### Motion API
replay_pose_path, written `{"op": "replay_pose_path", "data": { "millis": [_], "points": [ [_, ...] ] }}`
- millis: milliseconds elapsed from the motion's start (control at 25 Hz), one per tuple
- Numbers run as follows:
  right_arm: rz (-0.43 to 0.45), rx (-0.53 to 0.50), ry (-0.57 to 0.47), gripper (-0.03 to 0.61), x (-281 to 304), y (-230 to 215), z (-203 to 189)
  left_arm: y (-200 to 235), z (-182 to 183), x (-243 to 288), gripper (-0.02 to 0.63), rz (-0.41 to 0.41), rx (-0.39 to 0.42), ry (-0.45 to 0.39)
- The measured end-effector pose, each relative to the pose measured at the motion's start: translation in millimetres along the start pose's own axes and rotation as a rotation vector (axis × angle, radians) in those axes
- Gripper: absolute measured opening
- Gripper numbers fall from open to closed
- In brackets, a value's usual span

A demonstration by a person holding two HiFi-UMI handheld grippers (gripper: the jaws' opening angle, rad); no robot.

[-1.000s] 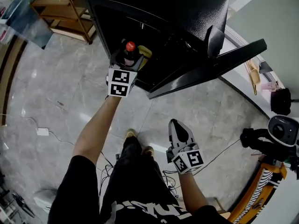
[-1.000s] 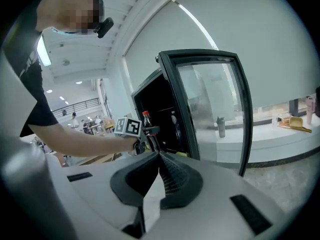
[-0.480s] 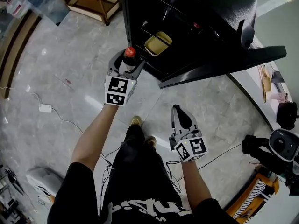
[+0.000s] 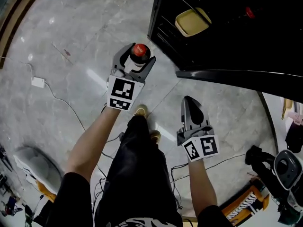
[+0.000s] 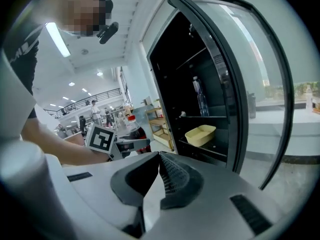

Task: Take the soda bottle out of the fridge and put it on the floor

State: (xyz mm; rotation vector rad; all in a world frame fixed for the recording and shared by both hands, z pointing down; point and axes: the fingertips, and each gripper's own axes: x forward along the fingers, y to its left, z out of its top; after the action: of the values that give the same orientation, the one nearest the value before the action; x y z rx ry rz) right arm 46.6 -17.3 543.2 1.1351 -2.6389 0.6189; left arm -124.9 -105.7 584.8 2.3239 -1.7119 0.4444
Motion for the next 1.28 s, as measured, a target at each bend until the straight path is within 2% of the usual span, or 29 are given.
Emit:
{"op": "replay_pose_path", "data": {
  "millis": [240, 480, 760, 1040, 1280],
  "points": [
    [0.044, 0.006, 0.058, 0.025, 46, -5, -98, 8, -106, 17, 0.311, 0.020, -0.019, 0.019],
    [0.074, 0.025, 0.108, 0.025, 91, -31, -187, 11, -216, 45, 0.311, 0.029, -0.046, 0.062],
    [0.093, 0.025, 0.156, 0.025, 127, -64, -275, 8, -325, 75, 0.311, 0.050, -0.079, 0.097],
    [0.101, 0.038, 0.177, 0.025, 153, -82, -337, 13, -402, 100, 0.311, 0.077, -0.105, 0.115],
    [0.119, 0.027, 0.189, 0.025, 175, -90, -365, 24, -440, 120, 0.311, 0.131, -0.148, 0.113]
  ]
}}
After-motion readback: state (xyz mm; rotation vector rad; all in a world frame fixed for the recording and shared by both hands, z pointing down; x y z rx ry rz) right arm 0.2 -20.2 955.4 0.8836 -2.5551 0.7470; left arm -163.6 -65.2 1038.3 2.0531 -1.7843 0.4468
